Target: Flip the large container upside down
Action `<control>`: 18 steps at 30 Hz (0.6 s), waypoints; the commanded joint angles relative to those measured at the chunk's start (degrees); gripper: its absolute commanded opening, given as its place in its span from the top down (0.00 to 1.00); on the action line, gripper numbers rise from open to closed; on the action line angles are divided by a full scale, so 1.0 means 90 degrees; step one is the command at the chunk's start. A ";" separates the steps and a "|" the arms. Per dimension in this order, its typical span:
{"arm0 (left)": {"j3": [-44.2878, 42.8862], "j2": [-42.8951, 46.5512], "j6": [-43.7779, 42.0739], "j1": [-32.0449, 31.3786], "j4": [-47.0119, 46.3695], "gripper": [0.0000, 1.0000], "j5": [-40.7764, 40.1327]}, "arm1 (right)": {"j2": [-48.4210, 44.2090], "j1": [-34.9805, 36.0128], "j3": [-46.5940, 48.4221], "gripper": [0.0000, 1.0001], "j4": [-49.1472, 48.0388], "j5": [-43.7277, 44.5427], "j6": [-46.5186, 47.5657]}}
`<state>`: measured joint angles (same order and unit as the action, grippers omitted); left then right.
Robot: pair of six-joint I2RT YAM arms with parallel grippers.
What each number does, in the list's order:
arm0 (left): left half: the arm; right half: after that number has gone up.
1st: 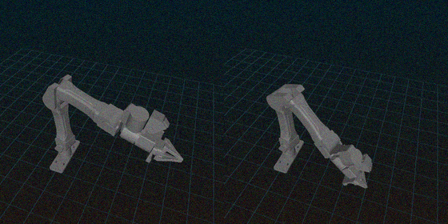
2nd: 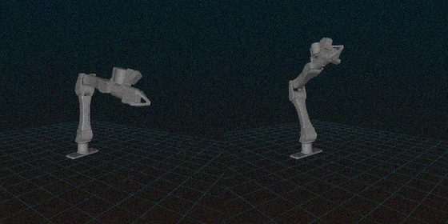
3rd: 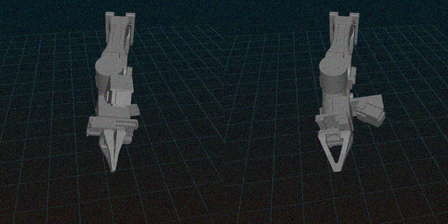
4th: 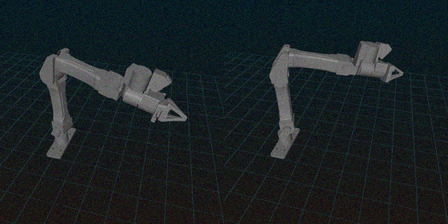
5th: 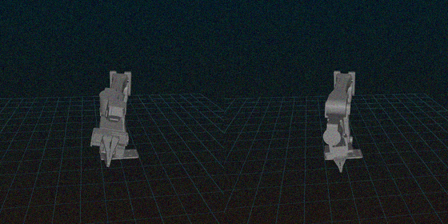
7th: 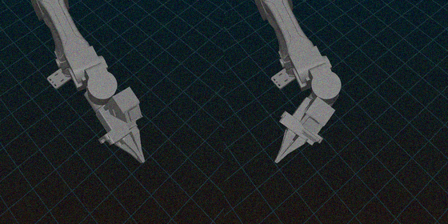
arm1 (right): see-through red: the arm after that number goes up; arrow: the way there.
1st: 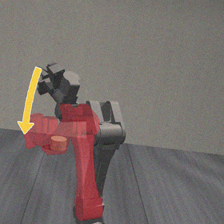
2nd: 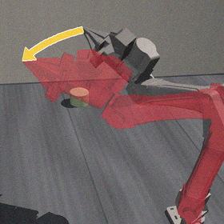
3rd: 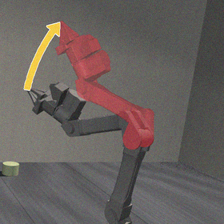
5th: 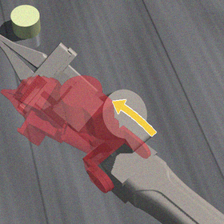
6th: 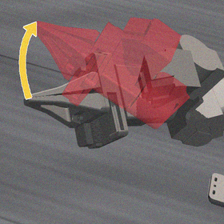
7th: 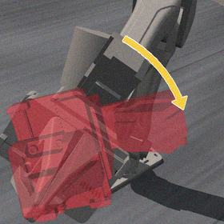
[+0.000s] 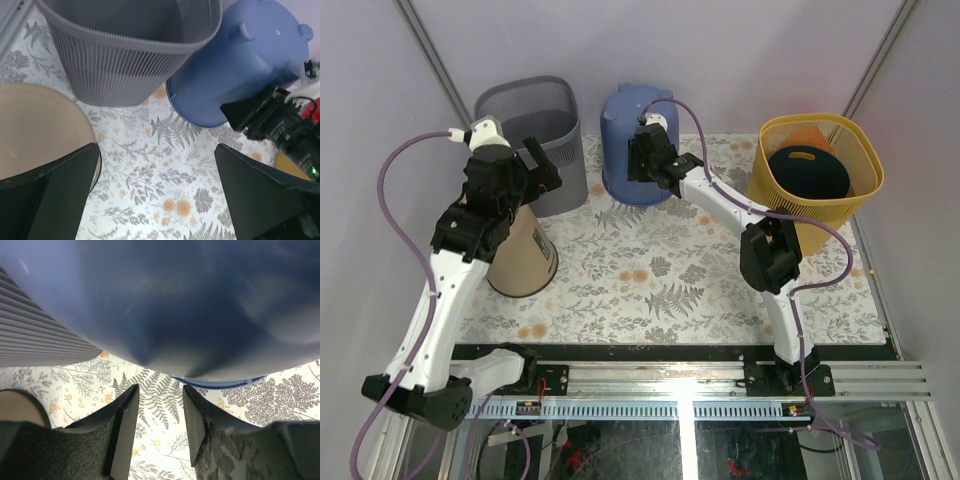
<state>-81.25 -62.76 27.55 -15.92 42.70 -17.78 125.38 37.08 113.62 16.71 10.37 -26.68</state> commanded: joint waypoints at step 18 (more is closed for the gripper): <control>-0.2266 -0.3418 -0.1095 0.0171 -0.2462 0.00 -0.0132 | -0.2311 -0.0003 -0.1975 0.51 -0.0172 -0.0886 0.0047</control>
<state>-99.92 -91.02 20.75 -14.76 28.99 -17.10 109.03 37.06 98.35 17.17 4.36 -25.78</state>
